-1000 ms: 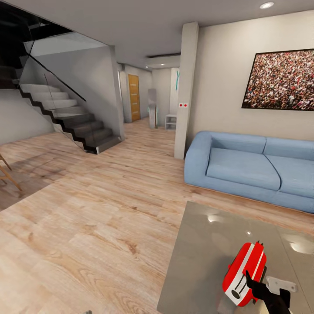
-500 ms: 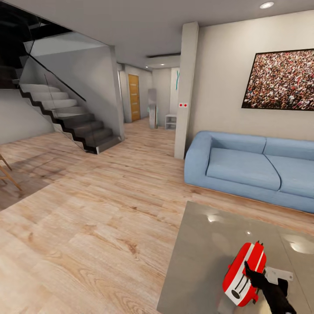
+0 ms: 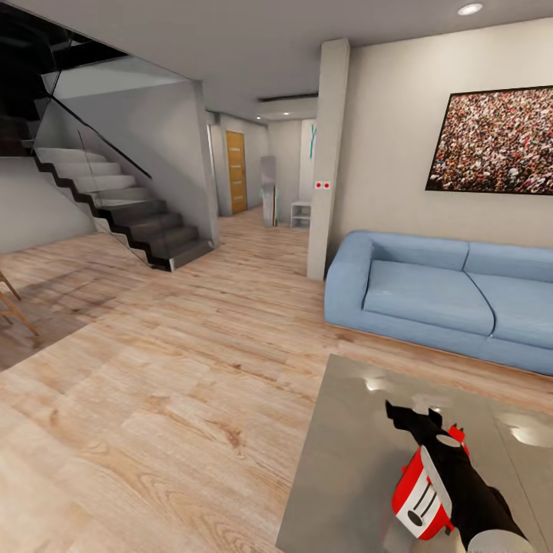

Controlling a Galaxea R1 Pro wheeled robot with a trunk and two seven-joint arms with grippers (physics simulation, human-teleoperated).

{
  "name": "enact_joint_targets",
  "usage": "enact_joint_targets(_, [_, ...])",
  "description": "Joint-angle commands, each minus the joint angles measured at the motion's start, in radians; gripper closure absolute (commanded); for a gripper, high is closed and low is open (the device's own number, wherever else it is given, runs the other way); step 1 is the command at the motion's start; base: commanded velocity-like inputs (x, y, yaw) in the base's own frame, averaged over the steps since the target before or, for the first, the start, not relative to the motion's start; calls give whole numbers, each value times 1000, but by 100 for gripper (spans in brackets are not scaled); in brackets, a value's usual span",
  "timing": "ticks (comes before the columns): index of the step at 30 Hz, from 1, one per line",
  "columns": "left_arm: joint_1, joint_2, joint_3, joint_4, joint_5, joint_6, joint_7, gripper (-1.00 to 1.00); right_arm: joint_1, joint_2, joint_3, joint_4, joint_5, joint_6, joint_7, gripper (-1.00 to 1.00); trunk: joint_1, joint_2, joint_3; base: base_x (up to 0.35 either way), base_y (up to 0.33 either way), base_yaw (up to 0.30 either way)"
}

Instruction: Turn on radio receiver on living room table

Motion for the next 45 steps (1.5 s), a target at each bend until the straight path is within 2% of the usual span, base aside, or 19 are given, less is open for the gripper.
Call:
enact_joint_targets(1, [0,0,0,0,0,0,0,-100,-1,0,1,8,0,0,0,-100,0,0,0,0,0,0])
enact_joint_targets(4, [0,0,0,1,2,0,-1,-100,-5,-1,1,77,1,2,-1,-100,0,0,0,0,0,0])
enact_joint_targets(14, [0,0,0,1,2,0,-1,-100,-6,-5,-8,116,4,-6,-4,-100,0,0,0,0,0,0])
enact_joint_targets(20, [0,0,0,1,2,0,-1,-100,-6,-28,-97,113,12,-12,-3,-100,0,0,0,0,0,0])
enact_joint_targets(26, [0,0,-1,4,2,0,-1,-100,-6,-30,-105,86,12,-14,29,-100,0,0,0,0,0,0])
enact_joint_targets(28, [0,0,-1,4,2,0,-1,-100,-6,-31,-128,62,13,-17,77,-100,0,0,0,0,0,0])
enact_joint_targets(30, [0,0,-1,4,2,0,-1,-100,-6,-31,-154,54,14,-17,95,-100,0,0,0,0,0,0])
enact_joint_targets(37, [0,0,0,4,2,0,-1,-100,-6,-32,-163,56,12,-6,95,-100,0,0,0,0,0,0])
enact_joint_targets(39, [0,0,-1,4,2,0,-1,-100,-6,-37,-180,55,14,-6,96,-100,0,0,0,0,0,0])
enact_joint_targets(41, [0,0,0,4,2,0,-1,-100,-5,-40,-215,55,16,-10,101,-100,0,0,0,0,0,0])
enact_joint_targets(45, [0,0,0,4,2,0,-1,-100,1,-42,-238,54,18,-16,106,-100,0,0,0,0,0,0])
